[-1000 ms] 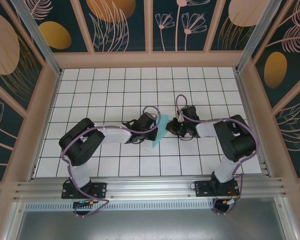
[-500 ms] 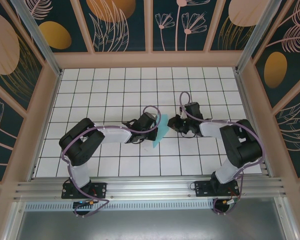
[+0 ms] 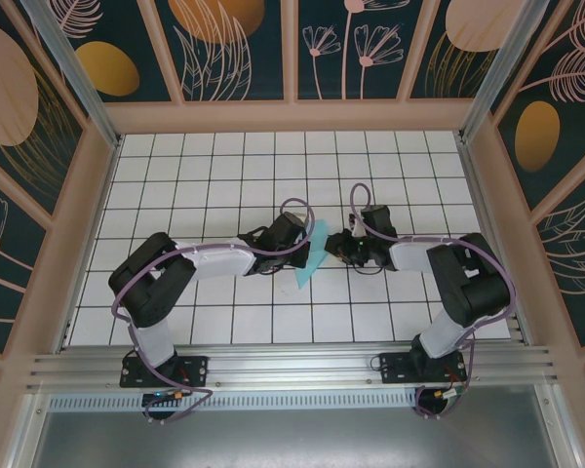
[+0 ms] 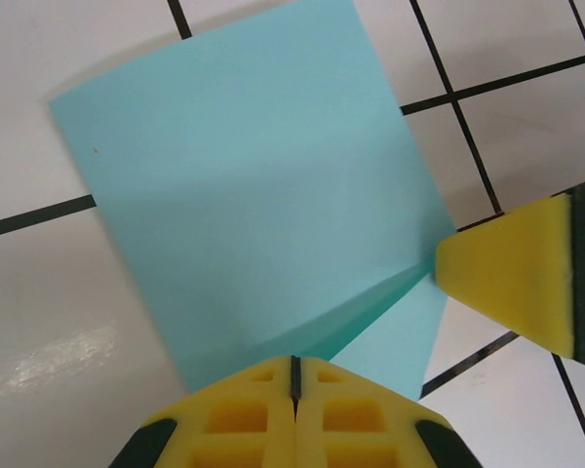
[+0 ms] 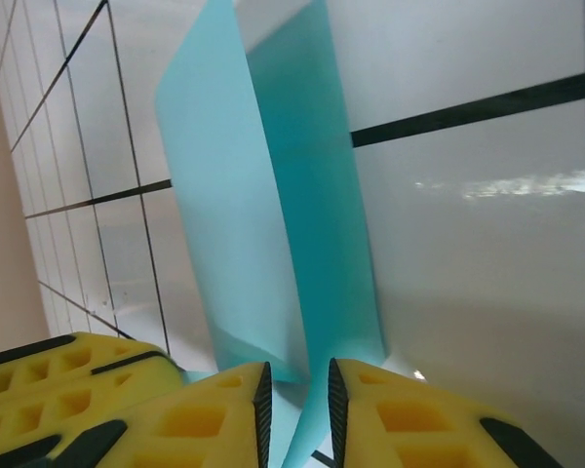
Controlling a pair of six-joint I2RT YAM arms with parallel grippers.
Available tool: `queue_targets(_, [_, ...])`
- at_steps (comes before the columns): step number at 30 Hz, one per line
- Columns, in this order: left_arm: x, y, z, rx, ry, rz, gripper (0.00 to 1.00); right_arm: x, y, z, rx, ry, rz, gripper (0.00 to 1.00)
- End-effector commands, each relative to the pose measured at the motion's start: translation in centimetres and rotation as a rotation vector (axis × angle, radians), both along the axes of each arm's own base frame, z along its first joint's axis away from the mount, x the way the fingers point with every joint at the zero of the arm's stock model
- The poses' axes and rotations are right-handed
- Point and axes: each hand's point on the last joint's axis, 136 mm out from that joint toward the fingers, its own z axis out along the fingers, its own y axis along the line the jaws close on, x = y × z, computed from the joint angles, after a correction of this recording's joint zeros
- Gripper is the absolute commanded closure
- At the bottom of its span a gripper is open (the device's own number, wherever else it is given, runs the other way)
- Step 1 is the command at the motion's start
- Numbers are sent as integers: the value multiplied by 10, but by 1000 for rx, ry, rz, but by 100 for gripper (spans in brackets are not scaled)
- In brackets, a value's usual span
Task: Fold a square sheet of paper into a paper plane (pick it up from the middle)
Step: Third fold the triangle at the center of the table.
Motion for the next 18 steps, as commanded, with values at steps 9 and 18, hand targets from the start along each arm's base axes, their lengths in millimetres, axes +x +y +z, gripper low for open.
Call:
queue_targets(9, [1,7,-2,30,-6,11,97,-7,21,6,110,-29,124,68])
queue_targets(18, [2,7,-5,28,-2,24,97,-13,27,-5,66,-53,223,69])
